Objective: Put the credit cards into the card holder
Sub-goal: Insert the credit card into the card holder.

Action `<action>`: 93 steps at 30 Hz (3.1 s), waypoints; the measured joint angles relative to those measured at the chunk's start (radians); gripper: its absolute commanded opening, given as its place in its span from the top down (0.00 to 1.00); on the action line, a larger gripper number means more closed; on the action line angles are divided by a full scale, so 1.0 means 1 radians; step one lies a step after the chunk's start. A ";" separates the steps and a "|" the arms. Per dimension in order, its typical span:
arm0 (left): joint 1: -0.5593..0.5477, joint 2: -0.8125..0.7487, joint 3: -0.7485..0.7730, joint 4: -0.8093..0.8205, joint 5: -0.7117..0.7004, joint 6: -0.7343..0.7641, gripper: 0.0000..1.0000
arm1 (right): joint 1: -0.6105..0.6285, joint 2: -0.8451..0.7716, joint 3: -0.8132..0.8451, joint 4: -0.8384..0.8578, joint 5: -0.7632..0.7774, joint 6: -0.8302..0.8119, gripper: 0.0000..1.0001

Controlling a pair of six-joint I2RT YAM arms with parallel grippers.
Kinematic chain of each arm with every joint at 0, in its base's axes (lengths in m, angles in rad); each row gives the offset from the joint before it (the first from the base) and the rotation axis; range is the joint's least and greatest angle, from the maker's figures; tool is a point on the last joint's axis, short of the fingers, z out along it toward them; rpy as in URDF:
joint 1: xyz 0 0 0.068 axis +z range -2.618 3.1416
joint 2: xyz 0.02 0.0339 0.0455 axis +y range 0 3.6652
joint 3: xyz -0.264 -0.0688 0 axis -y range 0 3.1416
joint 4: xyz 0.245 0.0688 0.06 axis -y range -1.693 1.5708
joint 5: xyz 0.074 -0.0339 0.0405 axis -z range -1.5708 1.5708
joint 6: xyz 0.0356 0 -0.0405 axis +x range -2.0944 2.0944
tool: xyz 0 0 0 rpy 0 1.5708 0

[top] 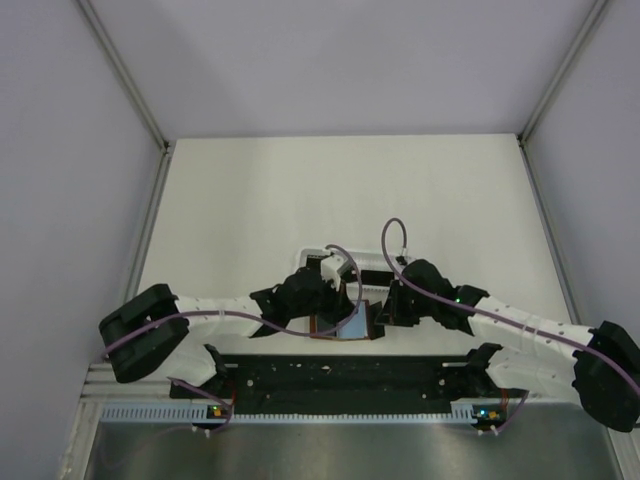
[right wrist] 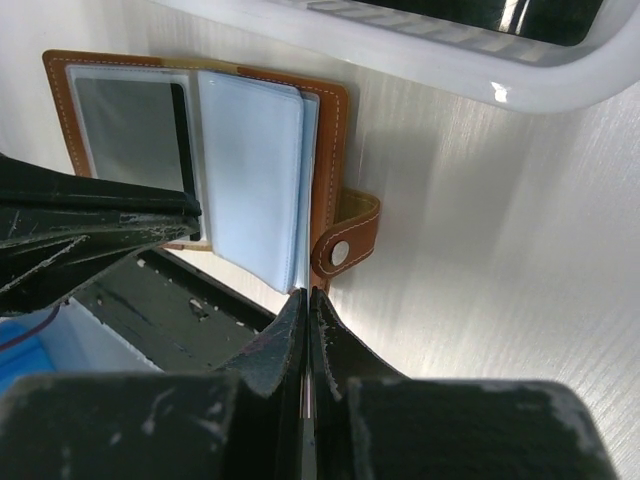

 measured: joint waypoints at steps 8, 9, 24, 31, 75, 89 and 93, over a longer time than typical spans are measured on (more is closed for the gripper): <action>-0.018 0.080 0.023 0.016 0.008 0.006 1.00 | 0.000 0.017 -0.002 0.003 0.011 0.003 1.00; -0.021 0.092 0.024 0.021 0.010 0.006 1.00 | 0.000 0.018 -0.002 0.004 0.013 0.003 1.00; -0.024 0.208 0.029 0.105 0.026 -0.006 1.00 | 0.000 0.030 -0.041 0.049 0.000 0.026 1.00; -0.024 0.208 0.027 0.103 0.018 -0.025 1.00 | 0.000 0.049 -0.043 0.072 -0.007 0.029 1.00; -0.031 -0.018 -0.009 -0.281 -0.208 -0.136 1.00 | 0.001 0.035 -0.061 0.105 0.037 0.051 1.00; -0.030 -0.020 -0.016 -0.272 -0.209 -0.145 1.00 | 0.001 -0.032 -0.064 0.217 -0.121 -0.115 1.00; -0.030 -0.021 -0.018 -0.268 -0.208 -0.145 1.00 | 0.002 0.027 -0.064 0.282 -0.169 -0.114 1.00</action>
